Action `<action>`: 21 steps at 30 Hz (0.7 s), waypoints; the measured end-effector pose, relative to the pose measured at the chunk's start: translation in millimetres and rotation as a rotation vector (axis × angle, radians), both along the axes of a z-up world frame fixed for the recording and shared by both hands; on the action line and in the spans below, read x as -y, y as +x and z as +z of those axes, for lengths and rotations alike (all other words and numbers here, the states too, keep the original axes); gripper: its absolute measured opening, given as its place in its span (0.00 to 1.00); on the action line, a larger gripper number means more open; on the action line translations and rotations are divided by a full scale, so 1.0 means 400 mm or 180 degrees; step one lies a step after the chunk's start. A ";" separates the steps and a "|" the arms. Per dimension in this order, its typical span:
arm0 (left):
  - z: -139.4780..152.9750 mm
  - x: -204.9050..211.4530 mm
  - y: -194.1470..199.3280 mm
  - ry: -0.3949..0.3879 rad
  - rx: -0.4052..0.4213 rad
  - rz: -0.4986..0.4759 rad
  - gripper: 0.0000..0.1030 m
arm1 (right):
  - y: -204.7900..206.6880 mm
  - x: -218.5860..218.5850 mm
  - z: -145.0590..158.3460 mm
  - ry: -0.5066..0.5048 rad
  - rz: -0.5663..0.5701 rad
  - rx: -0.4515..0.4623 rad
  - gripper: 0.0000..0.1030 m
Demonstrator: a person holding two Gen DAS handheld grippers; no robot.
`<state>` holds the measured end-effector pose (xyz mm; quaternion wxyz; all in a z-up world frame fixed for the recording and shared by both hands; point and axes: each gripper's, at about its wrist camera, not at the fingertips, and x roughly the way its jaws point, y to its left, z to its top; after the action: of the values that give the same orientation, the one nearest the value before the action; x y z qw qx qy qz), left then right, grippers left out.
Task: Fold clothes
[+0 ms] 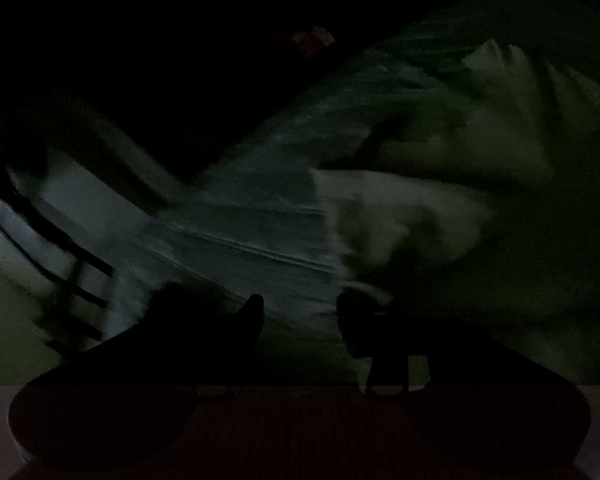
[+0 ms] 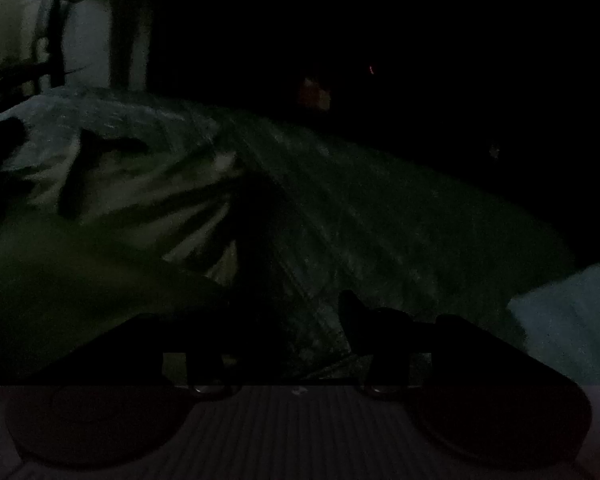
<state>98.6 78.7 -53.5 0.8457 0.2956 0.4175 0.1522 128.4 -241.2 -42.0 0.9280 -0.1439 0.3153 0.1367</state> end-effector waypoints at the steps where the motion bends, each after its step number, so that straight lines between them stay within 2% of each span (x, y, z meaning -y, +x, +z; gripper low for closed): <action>1: 0.005 0.006 -0.011 0.0136 0.0042 -0.0050 0.37 | -0.023 -0.004 0.010 -0.0040 0.0166 0.0046 0.51; 4: 0.021 0.054 -0.085 0.0467 0.0184 -0.0515 0.37 | -0.110 -0.039 0.025 -0.0339 0.0902 0.0173 0.53; 7: 0.013 0.116 -0.172 0.0771 0.0173 -0.1110 0.37 | -0.199 -0.087 0.002 -0.0903 0.1562 0.0278 0.63; 10: -0.013 0.174 -0.238 0.0858 -0.0072 -0.1513 0.37 | -0.235 -0.109 -0.036 -0.1293 0.1765 0.0192 0.64; 13: -0.065 0.215 -0.308 0.1210 -0.0280 -0.1850 0.40 | -0.242 -0.107 -0.055 -0.1395 0.1850 0.0142 0.65; 15: -0.105 0.224 -0.340 0.1424 -0.0412 -0.1977 0.42 | -0.255 -0.107 -0.062 -0.1522 0.1935 0.0238 0.73; 17: -0.123 0.218 -0.342 0.1433 -0.0530 -0.1935 0.42 | -0.245 -0.111 -0.066 -0.1623 0.1971 0.0332 0.81; 20: -0.131 0.210 -0.346 0.1472 -0.0523 -0.1882 0.43 | -0.221 -0.122 -0.070 -0.1708 0.2031 0.0408 0.81; 21: -0.134 0.209 -0.348 0.1497 -0.0504 -0.1872 0.51 | -0.223 -0.127 -0.072 -0.1767 0.2073 0.0456 0.81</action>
<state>-40.7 -4.8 -107.0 0.7275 0.5994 0.3326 -0.0285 39.3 -190.4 -70.9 0.7821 -0.4891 0.2130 0.3221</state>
